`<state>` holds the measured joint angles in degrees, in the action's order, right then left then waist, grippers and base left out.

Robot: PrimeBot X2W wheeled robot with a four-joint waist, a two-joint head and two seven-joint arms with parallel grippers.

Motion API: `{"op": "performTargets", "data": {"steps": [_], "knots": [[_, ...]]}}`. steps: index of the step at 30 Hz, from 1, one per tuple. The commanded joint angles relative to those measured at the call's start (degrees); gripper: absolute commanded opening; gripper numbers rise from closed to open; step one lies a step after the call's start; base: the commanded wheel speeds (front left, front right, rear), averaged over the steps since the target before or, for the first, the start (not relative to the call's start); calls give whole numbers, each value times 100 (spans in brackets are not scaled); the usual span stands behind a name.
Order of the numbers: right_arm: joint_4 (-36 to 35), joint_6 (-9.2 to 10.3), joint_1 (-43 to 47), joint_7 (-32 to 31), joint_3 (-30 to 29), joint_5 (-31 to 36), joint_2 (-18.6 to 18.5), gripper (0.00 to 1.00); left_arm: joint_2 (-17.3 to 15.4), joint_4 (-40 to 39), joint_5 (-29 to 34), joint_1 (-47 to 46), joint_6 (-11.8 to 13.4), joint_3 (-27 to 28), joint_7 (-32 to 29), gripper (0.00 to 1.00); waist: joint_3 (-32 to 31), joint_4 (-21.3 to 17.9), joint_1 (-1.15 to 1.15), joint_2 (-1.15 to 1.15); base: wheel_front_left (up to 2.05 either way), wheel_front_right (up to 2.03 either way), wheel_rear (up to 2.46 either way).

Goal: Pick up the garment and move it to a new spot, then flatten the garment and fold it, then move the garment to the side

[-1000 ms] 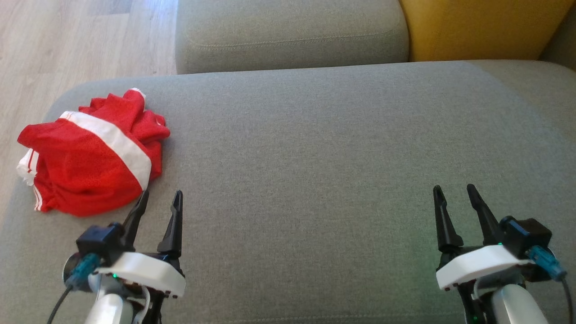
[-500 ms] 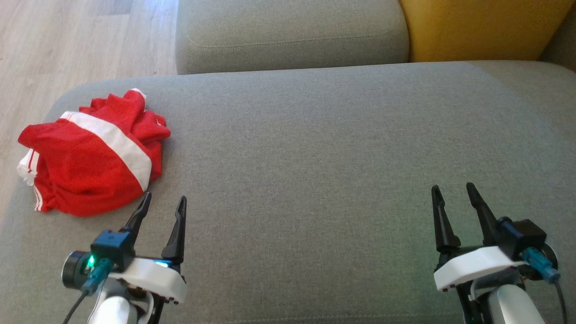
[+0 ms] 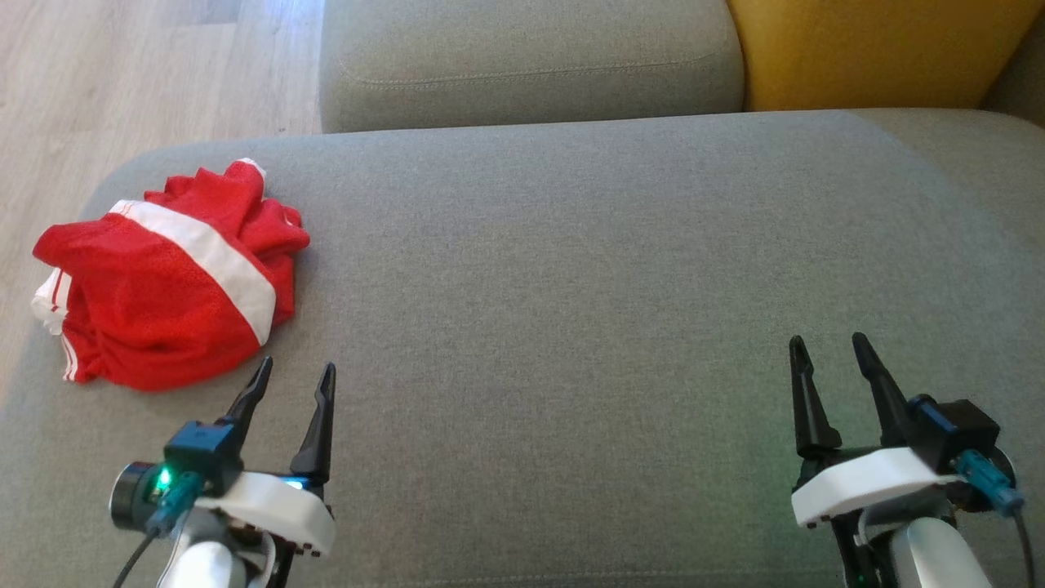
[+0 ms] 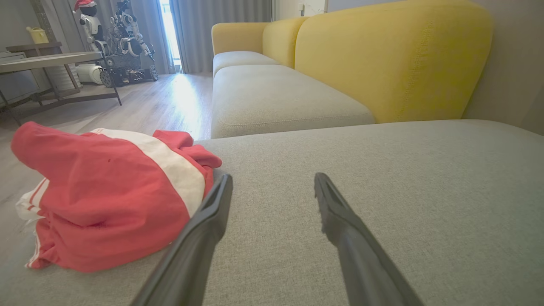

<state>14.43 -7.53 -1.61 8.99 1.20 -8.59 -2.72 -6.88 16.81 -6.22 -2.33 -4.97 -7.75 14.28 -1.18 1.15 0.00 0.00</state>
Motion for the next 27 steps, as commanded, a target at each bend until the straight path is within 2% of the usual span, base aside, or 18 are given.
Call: {"op": "performTargets", "data": {"steps": [1,18,27], "knots": [[-162,4,-111,-1,112,-37,-19,100,-41,-150,-78,-190,-2,262,72,100,4,3,0,0,0,0,0],[-143,4,-102,-21,99,-109,-17,100,27,-53,-132,-214,-65,354,72,100,23,37,0,0,0,0,0],[-389,4,-99,-115,106,-13,-16,100,4,-73,-151,-344,-47,509,72,100,35,309,0,0,0,0,0]]}}
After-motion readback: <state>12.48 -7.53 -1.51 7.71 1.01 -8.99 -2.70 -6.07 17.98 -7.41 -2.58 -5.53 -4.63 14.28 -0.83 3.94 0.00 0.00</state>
